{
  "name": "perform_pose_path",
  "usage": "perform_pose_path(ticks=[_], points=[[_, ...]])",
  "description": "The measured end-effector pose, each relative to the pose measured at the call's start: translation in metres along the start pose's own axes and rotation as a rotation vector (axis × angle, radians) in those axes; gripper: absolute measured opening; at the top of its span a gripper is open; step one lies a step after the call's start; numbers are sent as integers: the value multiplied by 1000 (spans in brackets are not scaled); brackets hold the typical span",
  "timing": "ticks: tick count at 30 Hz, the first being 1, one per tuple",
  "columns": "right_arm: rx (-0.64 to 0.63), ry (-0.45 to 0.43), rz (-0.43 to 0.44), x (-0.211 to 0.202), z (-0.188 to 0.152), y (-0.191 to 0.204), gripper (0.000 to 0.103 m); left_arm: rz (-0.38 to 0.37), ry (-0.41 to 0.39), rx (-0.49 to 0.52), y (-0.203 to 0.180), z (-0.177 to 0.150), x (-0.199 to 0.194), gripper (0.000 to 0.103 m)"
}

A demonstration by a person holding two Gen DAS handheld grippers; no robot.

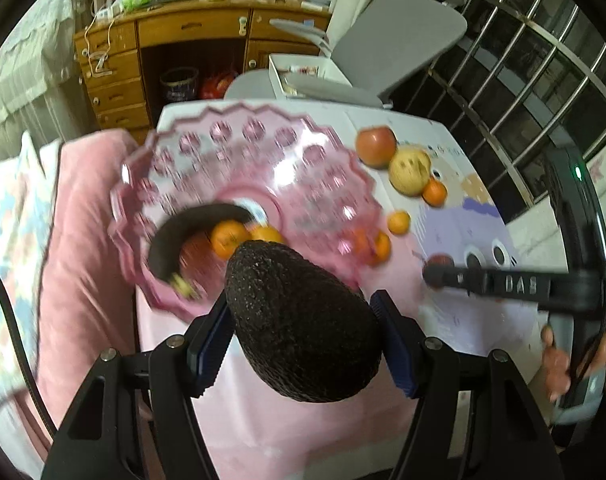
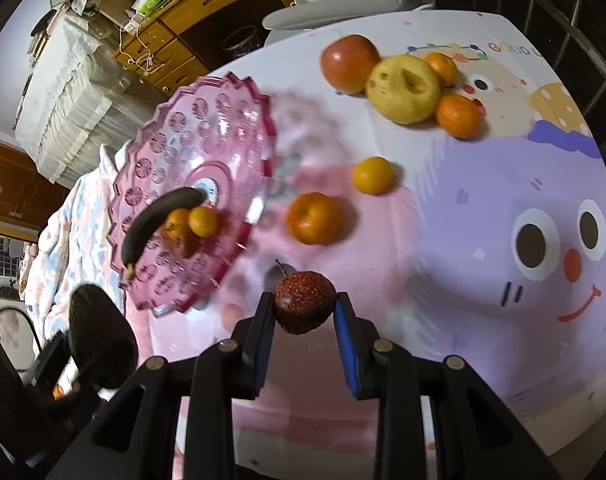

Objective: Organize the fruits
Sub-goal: 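Carry the avocado and lychee over the pink bowl and open both tools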

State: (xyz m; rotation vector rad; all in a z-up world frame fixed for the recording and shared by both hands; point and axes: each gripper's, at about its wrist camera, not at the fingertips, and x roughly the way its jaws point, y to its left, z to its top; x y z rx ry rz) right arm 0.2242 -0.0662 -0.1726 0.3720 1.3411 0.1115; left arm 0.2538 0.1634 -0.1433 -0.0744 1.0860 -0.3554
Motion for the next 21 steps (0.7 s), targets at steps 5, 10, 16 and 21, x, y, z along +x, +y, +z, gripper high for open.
perform_pose_path(ticks=[5, 10, 16, 21], points=[[24, -28, 15, 8, 3, 22, 30, -1, -30, 12, 25, 32, 2, 66], [29, -54, 11, 17, 5, 40, 30, -2, -51, 20, 47, 65, 17, 66], [11, -66, -8, 31, 10, 62, 30, -15, -10, -6, 70, 89, 53, 66], [-40, -70, -33, 38, 10, 78, 30, -14, 39, -75, 83, 89, 86, 66]])
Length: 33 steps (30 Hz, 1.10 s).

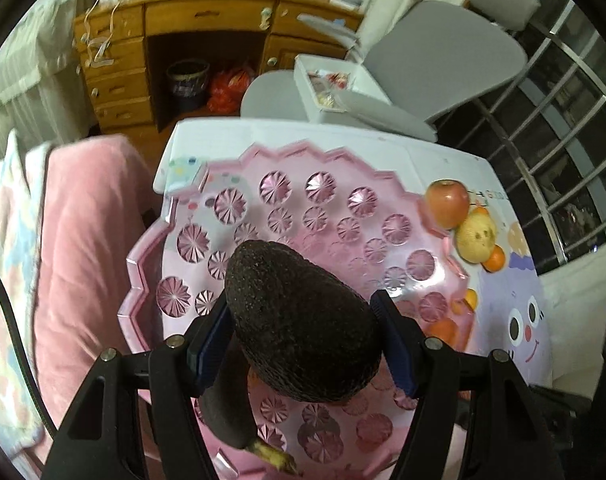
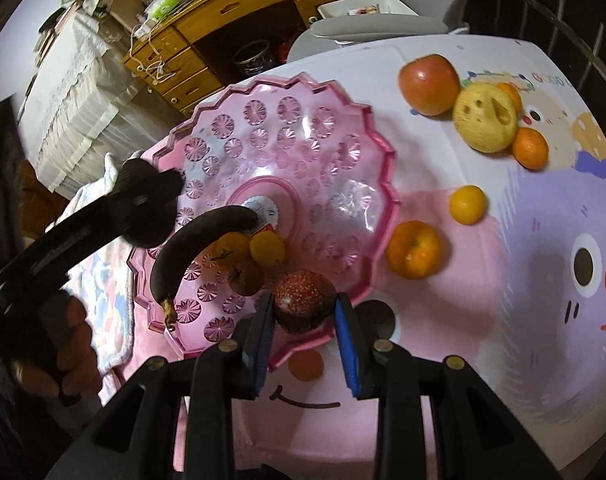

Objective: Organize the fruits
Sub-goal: 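Carry the avocado and lychee over the pink bowl and open both tools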

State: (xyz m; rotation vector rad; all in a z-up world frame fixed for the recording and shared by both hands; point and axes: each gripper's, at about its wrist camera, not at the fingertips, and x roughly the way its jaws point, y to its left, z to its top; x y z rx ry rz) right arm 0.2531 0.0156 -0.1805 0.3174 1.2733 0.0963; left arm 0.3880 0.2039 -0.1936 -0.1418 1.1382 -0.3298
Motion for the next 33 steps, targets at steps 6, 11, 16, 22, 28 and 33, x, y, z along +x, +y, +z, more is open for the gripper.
perform_pose_path(ticks=[6, 11, 16, 22, 28, 33], points=[[-33, 14, -21, 10, 0, 10, 30, -10, 37, -38, 8, 0, 25, 66], [-36, 29, -20, 18, -1, 12, 30, -9, 64, -51, 10, -1, 38, 67], [-29, 25, -19, 21, -1, 12, 30, -36, 30, -47, 7, 3, 33, 68], [2, -9, 20, 13, -1, 7, 48, -57, 34, -14, -6, 2, 26, 71], [14, -44, 9, 1, -4, 8, 61, -62, 34, -16, -7, -2, 13, 75], [26, -51, 3, -6, -13, 8, 61, -63, 42, -9, -7, -7, -2, 79]])
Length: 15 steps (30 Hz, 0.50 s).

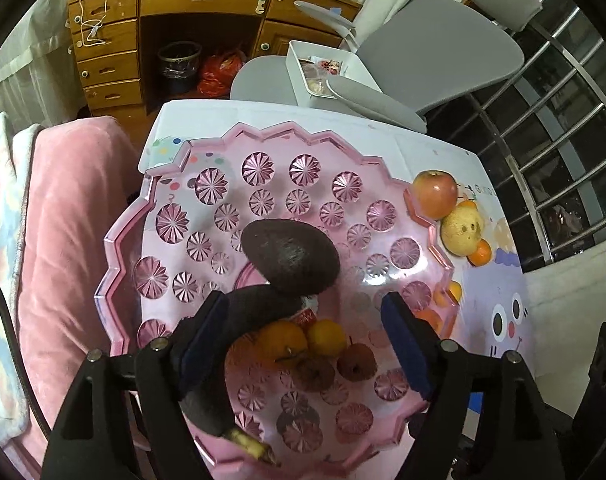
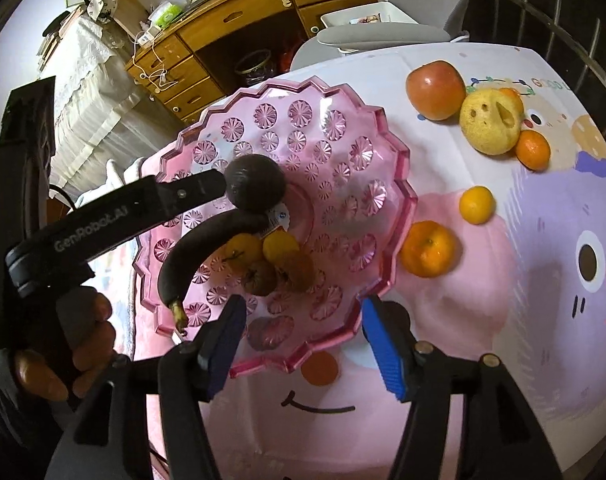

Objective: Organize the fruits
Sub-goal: 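Carry the avocado and lychee over the pink bowl and open both tools, then grasp a tangerine with the left tool while the right tool grasps another tangerine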

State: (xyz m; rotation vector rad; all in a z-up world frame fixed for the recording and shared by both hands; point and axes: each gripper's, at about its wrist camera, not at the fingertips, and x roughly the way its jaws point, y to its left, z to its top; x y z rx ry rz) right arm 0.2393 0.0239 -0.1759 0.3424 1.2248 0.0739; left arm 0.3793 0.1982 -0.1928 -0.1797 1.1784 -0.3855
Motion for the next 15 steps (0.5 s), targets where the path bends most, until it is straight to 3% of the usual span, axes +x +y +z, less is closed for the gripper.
perform_pose_path(ticks=[15], points=[[-7, -90, -42, -46, -41, -12, 61, -30, 17, 41, -40, -35, -45, 84]])
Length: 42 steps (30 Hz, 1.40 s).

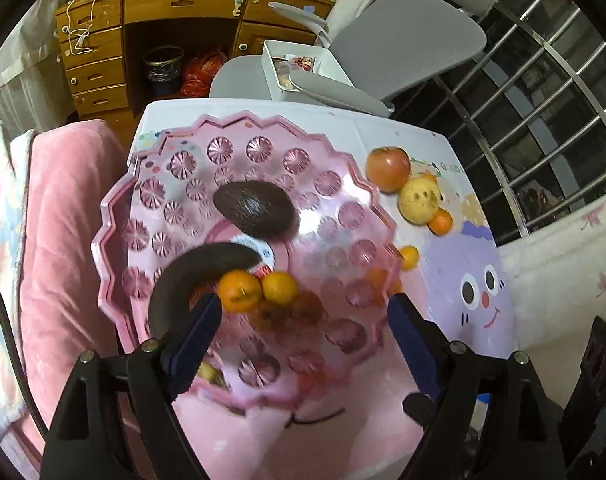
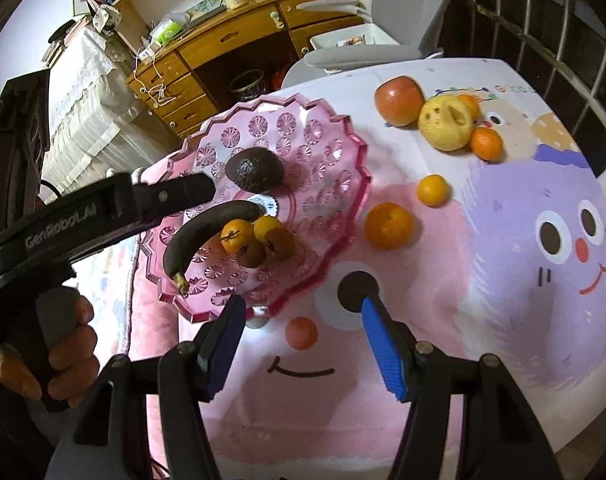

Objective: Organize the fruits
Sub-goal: 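Grasp a tangerine with the left tool while the right tool grasps another tangerine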

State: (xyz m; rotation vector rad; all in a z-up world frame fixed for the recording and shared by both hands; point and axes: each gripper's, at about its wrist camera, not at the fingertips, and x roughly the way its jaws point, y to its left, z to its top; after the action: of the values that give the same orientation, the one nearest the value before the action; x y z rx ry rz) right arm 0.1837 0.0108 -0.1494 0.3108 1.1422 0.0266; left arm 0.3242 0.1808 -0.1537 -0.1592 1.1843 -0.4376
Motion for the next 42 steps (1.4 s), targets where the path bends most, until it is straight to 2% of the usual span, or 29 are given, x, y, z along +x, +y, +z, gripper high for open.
perform_pose_path(ticks=[4, 11, 18, 21, 31, 42], points=[[-35, -2, -23, -9, -2, -9, 67, -4, -3, -12, -15, -14, -18, 90], [-102, -23, -33, -24, 5, -36, 68, 33, 13, -36, -45, -36, -33, 90], [-214, -33, -36, -39, 18, -64, 68, 134, 54, -149, -71, -50, -27, 91], [-278, -45, -40, -47, 25, -78, 68, 152, 64, -216, -83, -55, -22, 91], [-475, -94, -42, -62, 55, -126, 69, 178, 49, -349, -129, -59, 3, 91], [-553, -132, -22, -41, 90, -169, 69, 209, 111, -445, -153, -46, 59, 92]])
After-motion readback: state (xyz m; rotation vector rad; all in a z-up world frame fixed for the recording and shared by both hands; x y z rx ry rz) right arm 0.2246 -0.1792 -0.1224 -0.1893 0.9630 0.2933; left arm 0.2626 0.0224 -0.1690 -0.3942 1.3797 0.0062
